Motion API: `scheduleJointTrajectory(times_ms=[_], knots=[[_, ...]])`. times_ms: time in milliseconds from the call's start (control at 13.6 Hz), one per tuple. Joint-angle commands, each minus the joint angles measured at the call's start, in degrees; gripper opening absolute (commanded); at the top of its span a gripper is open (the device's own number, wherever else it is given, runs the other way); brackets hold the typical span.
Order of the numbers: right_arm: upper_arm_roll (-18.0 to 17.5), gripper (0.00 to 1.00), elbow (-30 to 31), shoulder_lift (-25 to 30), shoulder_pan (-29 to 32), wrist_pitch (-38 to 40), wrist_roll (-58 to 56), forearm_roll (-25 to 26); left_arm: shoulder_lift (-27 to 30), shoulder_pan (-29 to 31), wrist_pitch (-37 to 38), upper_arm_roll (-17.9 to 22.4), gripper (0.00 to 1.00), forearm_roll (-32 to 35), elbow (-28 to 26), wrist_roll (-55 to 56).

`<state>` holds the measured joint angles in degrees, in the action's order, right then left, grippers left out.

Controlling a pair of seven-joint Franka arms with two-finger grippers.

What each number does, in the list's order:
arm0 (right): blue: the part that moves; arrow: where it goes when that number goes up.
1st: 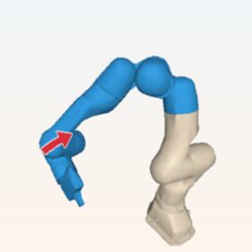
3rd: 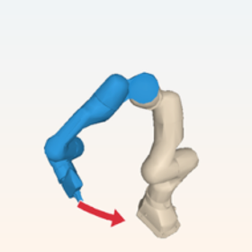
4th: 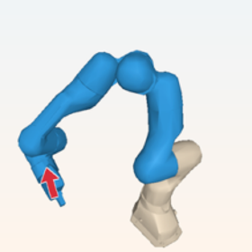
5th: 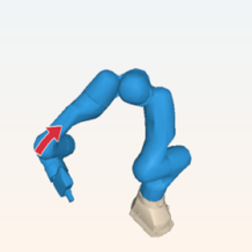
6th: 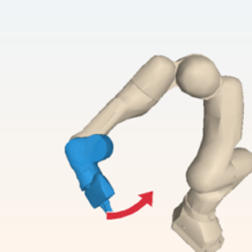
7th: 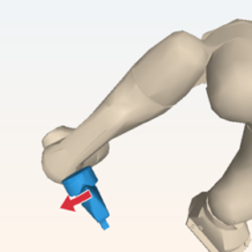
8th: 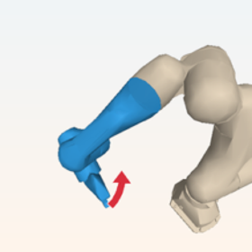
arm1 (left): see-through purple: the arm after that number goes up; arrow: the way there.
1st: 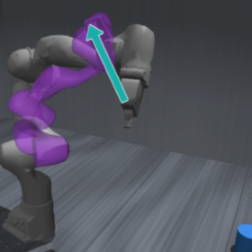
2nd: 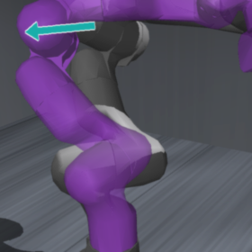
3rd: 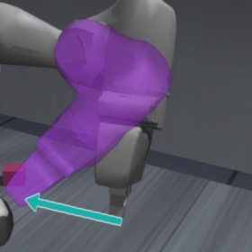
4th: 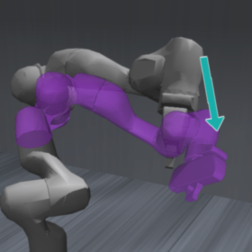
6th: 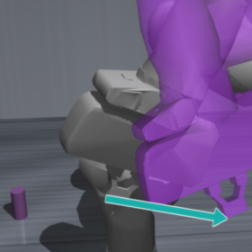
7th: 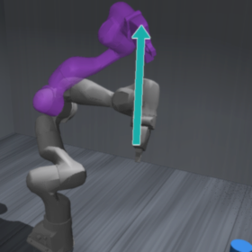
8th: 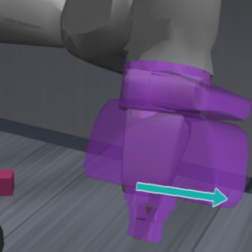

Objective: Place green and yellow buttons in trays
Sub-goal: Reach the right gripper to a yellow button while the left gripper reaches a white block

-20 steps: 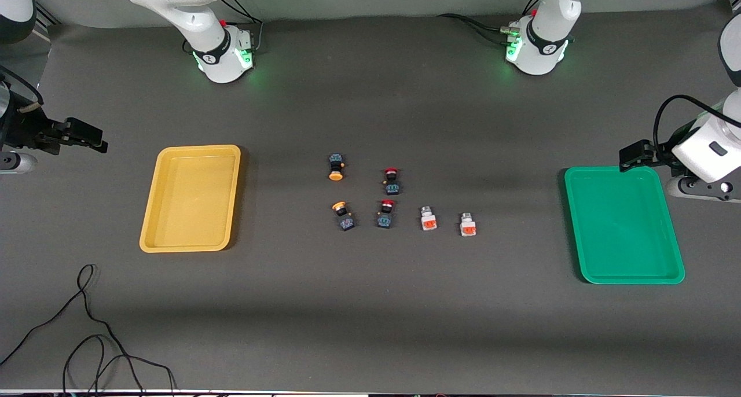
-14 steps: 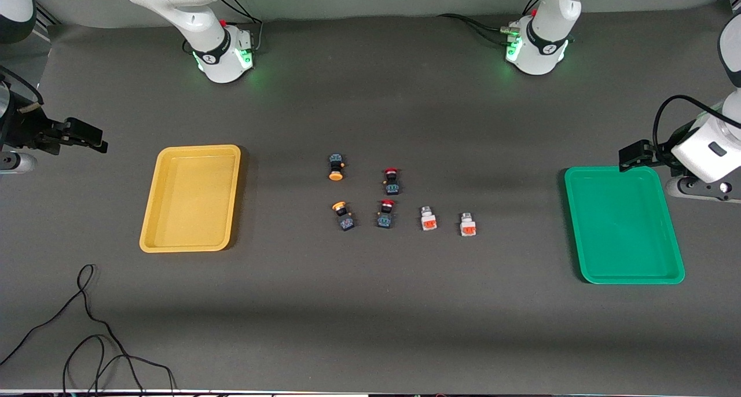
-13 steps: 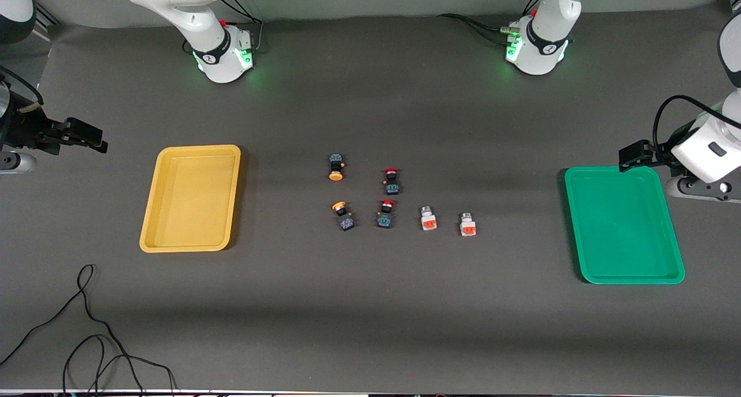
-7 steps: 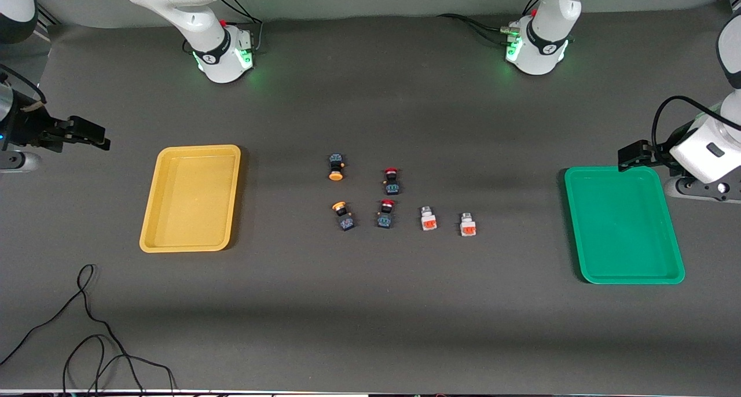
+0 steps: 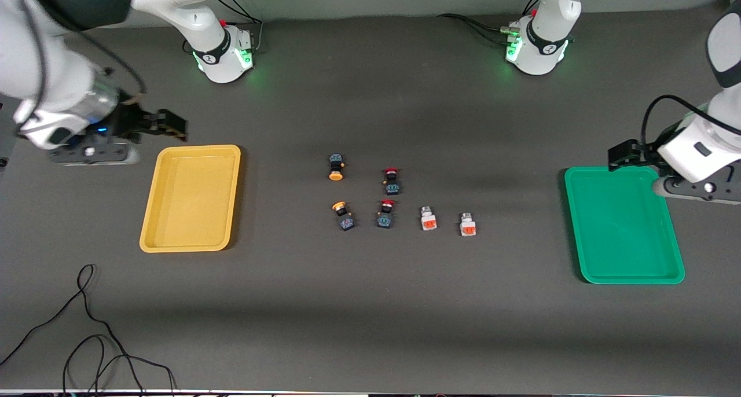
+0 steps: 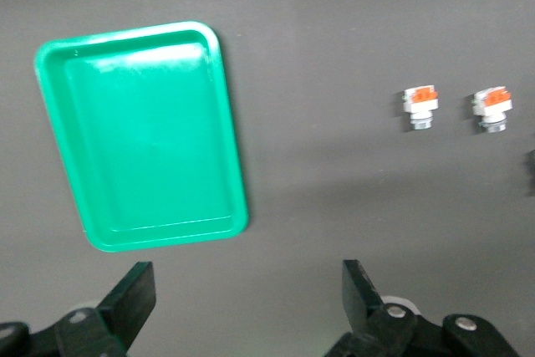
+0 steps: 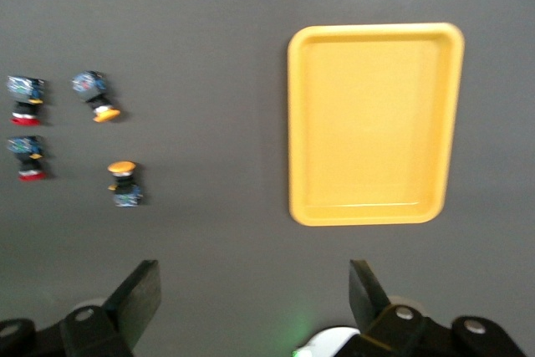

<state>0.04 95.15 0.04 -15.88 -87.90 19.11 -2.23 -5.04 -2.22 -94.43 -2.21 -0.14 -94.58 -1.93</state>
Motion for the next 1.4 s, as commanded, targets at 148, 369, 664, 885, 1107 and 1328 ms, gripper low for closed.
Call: scheduleJointTrajectory(times_ms=[148,369,664,885,1107,1328], knots=[[0.48,1.00,1.53,0.23,-14.50,-5.00,19.18,-0.93,-5.76,-9.45,-3.21,-0.25,0.99,-0.65,1.68,13.25],[0.48,1.00,1.62,-0.39,-20.49,-6.76,24.99,-0.93,-10.50,-13.59,-6.98,-0.25,0.99,-0.65,1.60,16.94],[0.48,1.00,6.69,-0.83,-23.85,-12.36,27.82,-0.85,-18.23,-17.29,-15.50,-0.42,1.00,-0.56,1.60,21.44],[0.48,1.00,14.34,-1.35,-24.73,-21.23,27.82,-0.50,-24.04,-18.52,-21.57,-1.21,1.00,-0.56,1.42,21.44],[0.48,1.00,21.90,-5.46,-26.04,-35.10,27.82,-0.14,-29.14,-18.87,-25.80,-1.30,1.00,-0.56,1.42,21.44],[0.57,1.00,23.94,-13.20,-27.10,-44.09,29.49,0.55,-33.80,-19.22,-27.38,-1.22,1.00,-0.47,1.25,21.96]])
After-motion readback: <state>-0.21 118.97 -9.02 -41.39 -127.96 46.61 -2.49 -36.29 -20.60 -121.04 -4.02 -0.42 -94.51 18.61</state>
